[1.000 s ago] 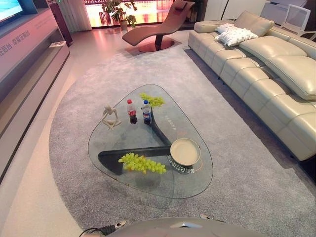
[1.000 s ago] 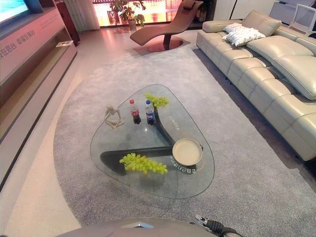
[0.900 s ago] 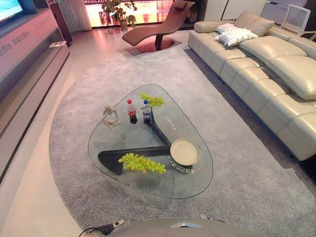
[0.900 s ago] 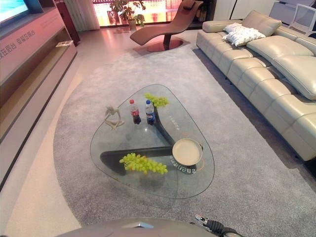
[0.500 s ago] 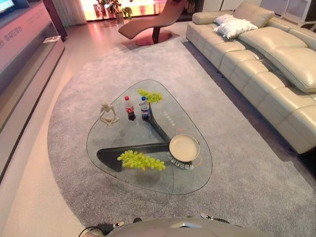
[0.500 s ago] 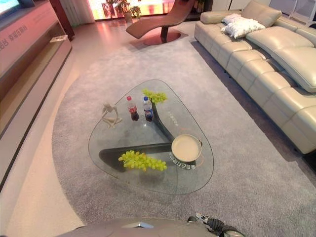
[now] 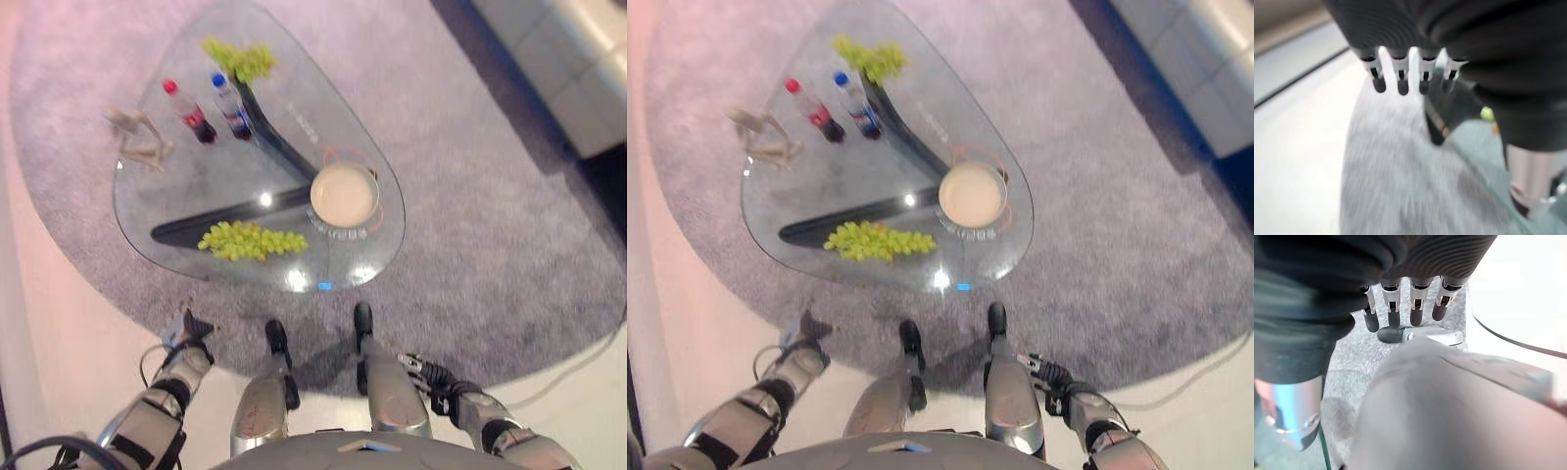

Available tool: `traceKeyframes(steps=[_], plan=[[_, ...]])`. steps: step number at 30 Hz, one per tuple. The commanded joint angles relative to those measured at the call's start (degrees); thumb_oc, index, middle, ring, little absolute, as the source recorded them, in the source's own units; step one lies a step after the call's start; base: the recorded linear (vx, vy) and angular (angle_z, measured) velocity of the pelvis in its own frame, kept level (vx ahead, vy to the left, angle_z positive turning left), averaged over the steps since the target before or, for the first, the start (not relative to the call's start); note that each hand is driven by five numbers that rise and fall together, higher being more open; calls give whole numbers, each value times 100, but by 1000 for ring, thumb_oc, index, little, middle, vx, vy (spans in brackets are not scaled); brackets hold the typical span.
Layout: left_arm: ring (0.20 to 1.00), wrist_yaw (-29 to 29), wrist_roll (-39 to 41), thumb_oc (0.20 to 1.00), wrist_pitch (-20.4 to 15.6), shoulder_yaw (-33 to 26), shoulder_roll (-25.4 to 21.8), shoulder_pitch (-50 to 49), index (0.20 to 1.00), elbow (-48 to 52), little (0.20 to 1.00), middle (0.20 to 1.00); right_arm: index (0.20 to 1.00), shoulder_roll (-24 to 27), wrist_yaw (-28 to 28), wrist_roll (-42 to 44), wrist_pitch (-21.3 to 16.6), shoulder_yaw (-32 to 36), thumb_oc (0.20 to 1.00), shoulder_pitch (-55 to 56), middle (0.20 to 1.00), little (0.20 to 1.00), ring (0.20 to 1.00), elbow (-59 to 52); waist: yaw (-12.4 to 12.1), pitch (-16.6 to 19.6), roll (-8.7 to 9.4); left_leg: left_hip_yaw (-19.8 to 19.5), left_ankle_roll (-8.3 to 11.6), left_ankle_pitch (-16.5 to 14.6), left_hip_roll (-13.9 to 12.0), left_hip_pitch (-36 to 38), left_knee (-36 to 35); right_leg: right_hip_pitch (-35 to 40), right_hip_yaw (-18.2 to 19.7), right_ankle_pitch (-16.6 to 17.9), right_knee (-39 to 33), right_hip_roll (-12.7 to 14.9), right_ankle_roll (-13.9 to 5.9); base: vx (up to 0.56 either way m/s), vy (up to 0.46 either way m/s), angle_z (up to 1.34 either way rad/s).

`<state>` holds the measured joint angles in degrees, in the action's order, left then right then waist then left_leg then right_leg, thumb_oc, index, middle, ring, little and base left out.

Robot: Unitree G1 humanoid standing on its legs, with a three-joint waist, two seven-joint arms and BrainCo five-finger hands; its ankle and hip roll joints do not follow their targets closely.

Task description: Pick up fruits into the plate

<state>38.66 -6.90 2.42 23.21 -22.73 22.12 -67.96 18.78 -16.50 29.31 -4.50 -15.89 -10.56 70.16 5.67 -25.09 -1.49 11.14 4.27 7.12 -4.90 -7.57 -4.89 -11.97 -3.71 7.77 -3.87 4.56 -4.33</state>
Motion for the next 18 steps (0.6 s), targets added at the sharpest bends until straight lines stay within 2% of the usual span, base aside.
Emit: traceKeyframes(steps=[1,3,4,5,7,8,14,18], plan=[[1000,354,-295,1000,465,-268,-1184,1154,1000,-429,1000,1000,1000,197,-174,557,-245,-410,1000,-232,1000,1000,1000,-267,166,-373,209,-151,-153,-240,335,-530,598,-531,87,-182,741,-142,14,15,49,-5],[1000,121,-209,1000,755,-235,-1581,1603,1000,-301,1000,1000,1000,303,-130,674,-188,-434,1000,-281,1000,1000,1000,-475,239,-441,191,-150,-142,-198,382,-684,659,-721,149,-142,800,-180,36,-37,83,-5],[1000,-136,-228,1000,1217,-170,-2016,2107,1000,-16,1000,1000,1000,420,-48,798,-100,-425,1000,-288,1000,1000,1000,-761,297,-471,161,-138,-132,-169,421,-932,740,-996,159,-124,893,-181,39,-63,100,-10],[1000,-249,-278,1000,1581,-103,-2246,2336,1000,255,1000,1000,1000,484,29,810,-34,-383,1000,-273,1000,1000,1000,-948,322,-471,145,-147,-128,-153,444,-1116,799,-1158,157,-101,924,-174,41,-56,81,-12],[1000,-231,-512,1000,2278,-106,-2505,2513,1000,994,1000,1000,1000,526,193,924,-29,-250,1000,-175,1000,1000,1000,-1349,326,-471,113,-197,-133,-180,481,-1613,1039,-1580,151,-100,1061,-150,49,-69,-28,-4],[1000,-228,-711,1000,2457,-145,-2532,2580,1000,1149,1000,1000,1000,501,246,1017,-80,-225,1000,-166,1000,1000,1000,-1472,314,-471,129,-174,-135,-196,481,-1809,1119,-1755,126,-98,1099,-140,50,-123,-114,1],[1000,-180,-1554,1000,3008,-68,-2546,3106,1000,1369,1000,1000,1000,363,300,1628,-349,-264,1000,-219,1000,1000,1000,-1838,311,-471,337,-111,-101,-259,388,-2646,1463,-2536,59,-110,1364,-178,64,-55,-103,4],[1000,-631,-2318,1000,3286,356,-2517,3714,1000,1477,1000,1000,1000,307,352,1911,-344,-352,1000,-242,1000,1000,1000,-2128,378,-471,499,-123,-99,-271,353,-3088,1583,-2985,65,-44,1451,-229,53,-1,-94,16]])
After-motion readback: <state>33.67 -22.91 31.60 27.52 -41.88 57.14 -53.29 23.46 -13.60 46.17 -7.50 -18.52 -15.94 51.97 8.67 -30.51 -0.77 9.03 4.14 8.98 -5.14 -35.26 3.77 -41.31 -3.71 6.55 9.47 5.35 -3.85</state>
